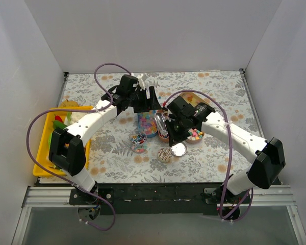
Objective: Pack the candies
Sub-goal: Adjust the spatula.
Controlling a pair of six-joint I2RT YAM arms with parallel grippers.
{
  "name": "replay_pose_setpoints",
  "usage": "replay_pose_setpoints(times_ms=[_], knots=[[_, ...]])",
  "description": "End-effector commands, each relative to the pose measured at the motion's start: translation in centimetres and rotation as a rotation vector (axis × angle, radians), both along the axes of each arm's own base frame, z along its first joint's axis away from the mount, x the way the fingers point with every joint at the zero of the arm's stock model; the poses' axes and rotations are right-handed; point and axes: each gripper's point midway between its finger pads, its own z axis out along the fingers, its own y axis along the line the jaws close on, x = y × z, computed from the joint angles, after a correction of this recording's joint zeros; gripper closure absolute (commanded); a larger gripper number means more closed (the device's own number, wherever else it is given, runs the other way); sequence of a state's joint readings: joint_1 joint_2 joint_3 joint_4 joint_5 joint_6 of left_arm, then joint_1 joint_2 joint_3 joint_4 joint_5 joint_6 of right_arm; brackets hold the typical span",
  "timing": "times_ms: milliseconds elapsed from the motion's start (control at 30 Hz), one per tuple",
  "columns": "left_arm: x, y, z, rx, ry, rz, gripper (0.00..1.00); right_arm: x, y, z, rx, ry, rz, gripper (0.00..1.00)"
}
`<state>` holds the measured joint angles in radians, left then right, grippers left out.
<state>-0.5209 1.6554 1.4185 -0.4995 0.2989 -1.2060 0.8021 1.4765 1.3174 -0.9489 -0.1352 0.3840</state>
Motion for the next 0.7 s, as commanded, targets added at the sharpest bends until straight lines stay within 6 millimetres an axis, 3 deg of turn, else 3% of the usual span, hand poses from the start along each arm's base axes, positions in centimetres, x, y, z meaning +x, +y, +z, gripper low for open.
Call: replay_pose_setpoints(times_ms=[0,100,233,333,367,433,567,667], knots=[[-3.7,-1.8,1.5,-0.143,0.043,-0.163,0.25,1.2,0.4,2.1,0.003,-0.128,0.025,0.99],[-4.8,-2.4,0.9,-0.177,0.086,-0.222,0.33,0.9,0.9,3.2,0.039,-0.165,0.051,0.99],[-5.5,-2.7,1.7,-0.233,0.084,-0.264,0.45,0.9,0.2,3.5,0.029,-0.178,0.023,0.99],[-6.3,-2.8,1.8,-0.283,0.120,-0.306,0.65,0.7,0.1,4.1,0.058,-0.191,0.009,0.99],[-6.4,-2.9,1.8,-0.300,0.143,-0.308,0.80,0.4,0.3,4.6,0.085,-0.193,0.015,0.99],[-6.9,-3.2,1.5,-0.333,0.186,-0.335,0.98,0.2,0.5,5.1,0.118,-0.205,0.022,0.99],[-7.0,-3.5,1.6,-0.388,0.305,-0.306,1.00,-0.1,0.0,6.0,0.149,-0.240,0.027,0.99],[-7.0,-3.2,1.8,-0.436,0.416,-0.259,1.00,1.0,-1.5,6.9,0.129,-0.347,-0.036,0.70]])
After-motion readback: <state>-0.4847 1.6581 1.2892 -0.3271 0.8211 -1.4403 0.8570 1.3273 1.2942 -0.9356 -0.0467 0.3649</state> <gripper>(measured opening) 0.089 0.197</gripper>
